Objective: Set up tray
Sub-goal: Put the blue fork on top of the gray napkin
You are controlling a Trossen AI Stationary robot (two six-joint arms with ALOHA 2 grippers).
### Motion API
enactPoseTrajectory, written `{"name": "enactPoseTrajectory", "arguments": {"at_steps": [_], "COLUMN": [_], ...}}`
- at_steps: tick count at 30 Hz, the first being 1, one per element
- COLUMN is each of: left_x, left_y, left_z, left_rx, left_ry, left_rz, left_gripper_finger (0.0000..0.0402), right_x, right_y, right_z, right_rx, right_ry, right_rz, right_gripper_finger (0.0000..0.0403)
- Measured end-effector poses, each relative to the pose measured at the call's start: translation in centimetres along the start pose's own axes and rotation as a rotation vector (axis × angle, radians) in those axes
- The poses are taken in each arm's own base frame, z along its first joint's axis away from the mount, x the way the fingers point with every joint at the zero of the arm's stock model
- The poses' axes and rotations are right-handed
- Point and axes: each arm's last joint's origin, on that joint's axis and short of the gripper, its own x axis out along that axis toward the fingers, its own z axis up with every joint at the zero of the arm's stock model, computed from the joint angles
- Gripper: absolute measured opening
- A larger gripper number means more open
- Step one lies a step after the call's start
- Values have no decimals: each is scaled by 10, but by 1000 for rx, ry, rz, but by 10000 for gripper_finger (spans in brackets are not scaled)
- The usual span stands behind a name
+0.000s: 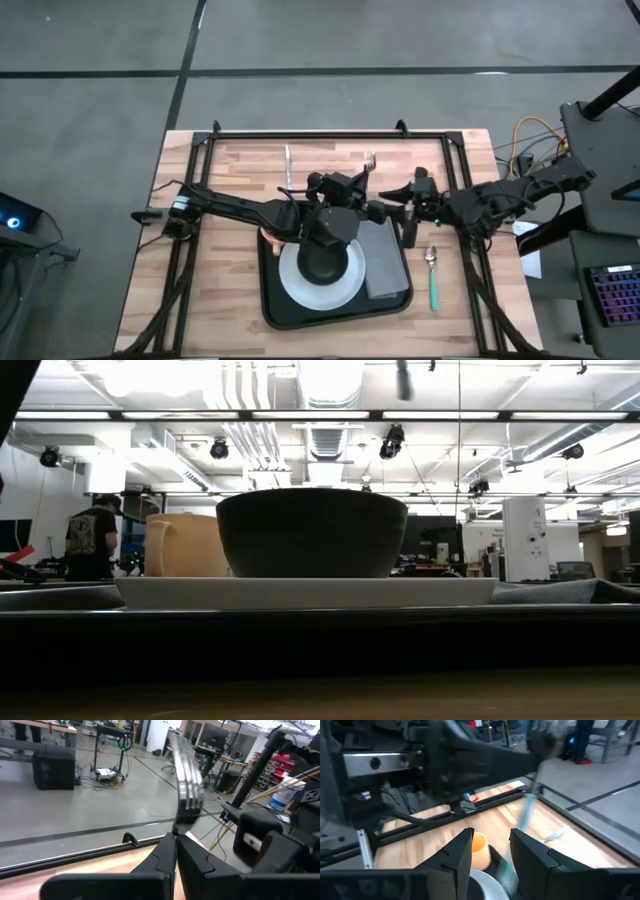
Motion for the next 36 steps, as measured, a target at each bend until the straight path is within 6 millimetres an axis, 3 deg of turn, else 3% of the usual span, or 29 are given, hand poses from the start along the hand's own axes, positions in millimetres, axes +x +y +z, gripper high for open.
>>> {"name": "enactPoseTrajectory", "arguments": {"at_steps": [3, 7, 14, 24, 26, 31, 36], "left_x": [-2, -3, -6, -15, -15, -20, -29], "left_y": [-2, -3, -6, -8, -7, 9, 22], "left_z": [-1, -1, -2, 3, 3, 0, 1], "left_rx": [-6, -7, -20, -9, 49, 232, 337], "left_ry": [15, 39, 87, 101, 106, 192, 251], "left_rz": [-28, -63, -143, -187, -185, -139, -107], "left_gripper_finger": [0, 0, 0, 0, 0, 0, 0], "right_x": [-8, -10, -1, -1, -1, 3, 21], "right_y": [-7, -5, -3, -2, -5, -28, -48], "right_z": [2, 2, -14, -23, -32, -76, -102], "right_rx": [-6, -6, -20, 8, 17, 30, 87], "right_ry": [3, 39, 120, 193, 241, 467, 573], "right_rz": [-34, 67, 74, 110, 89, -63, 1], "right_gripper_finger": [124, 148, 193, 201, 201, 201, 201]}}
